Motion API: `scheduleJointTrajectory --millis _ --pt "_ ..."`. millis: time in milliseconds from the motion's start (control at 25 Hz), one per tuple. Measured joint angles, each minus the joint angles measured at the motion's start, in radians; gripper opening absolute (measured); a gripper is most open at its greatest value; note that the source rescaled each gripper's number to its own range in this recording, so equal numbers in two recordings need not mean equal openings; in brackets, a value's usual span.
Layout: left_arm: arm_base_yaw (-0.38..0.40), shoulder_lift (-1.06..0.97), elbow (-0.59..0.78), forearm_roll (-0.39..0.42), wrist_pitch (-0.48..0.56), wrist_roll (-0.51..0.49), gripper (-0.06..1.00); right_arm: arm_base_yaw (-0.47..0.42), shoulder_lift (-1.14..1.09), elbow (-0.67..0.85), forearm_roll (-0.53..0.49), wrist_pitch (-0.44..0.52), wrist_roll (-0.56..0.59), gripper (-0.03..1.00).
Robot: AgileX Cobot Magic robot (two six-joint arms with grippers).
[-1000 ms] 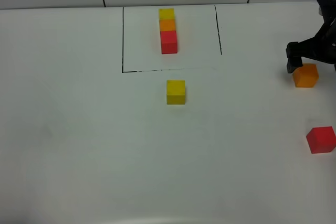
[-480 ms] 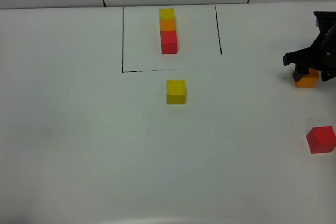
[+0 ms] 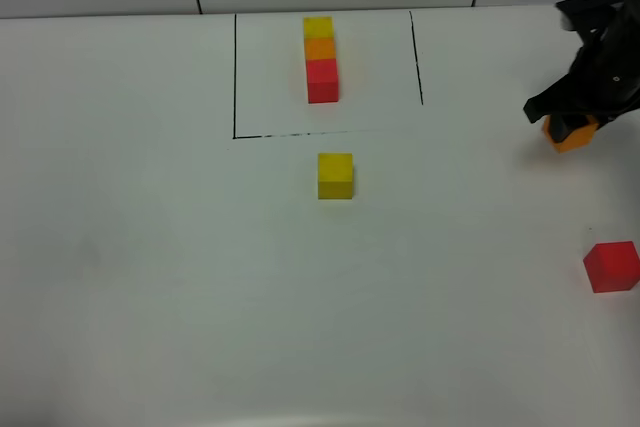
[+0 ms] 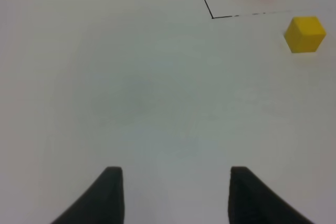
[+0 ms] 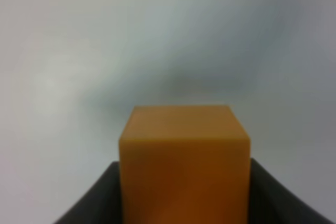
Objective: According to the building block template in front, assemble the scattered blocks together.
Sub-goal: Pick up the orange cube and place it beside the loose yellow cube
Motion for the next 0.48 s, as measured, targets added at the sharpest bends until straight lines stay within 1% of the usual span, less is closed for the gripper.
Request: scheduleJointTrajectory --millis 120,160,240,320,400,480 --pt "0.000 0.000 0.000 0.000 0.000 0.000 0.04 0.094 -0.006 -0.002 0.036 0.055 -0.223 0.03" --pt "0.000 0.000 0.000 0.000 0.000 0.000 0.04 0.129 -0.006 -0.002 0.035 0.067 -0.287 0.03" --pt "0.000 0.000 0.000 0.000 0.000 0.000 0.04 0.199 -0.006 -0.002 0.003 0.074 -0.380 0.03" --pt "0.000 0.000 0.000 0.000 0.000 0.000 0.04 0.266 -0.006 -0.006 -0.046 0.074 -0.431 0.03" --pt "0.000 0.000 0.000 0.000 0.000 0.000 0.04 0.315 -0.005 -0.011 -0.095 0.066 -0.460 0.03" --pt "0.000 0.000 0.000 0.000 0.000 0.000 0.04 0.350 0.007 -0.026 -0.112 0.066 -0.498 0.03"
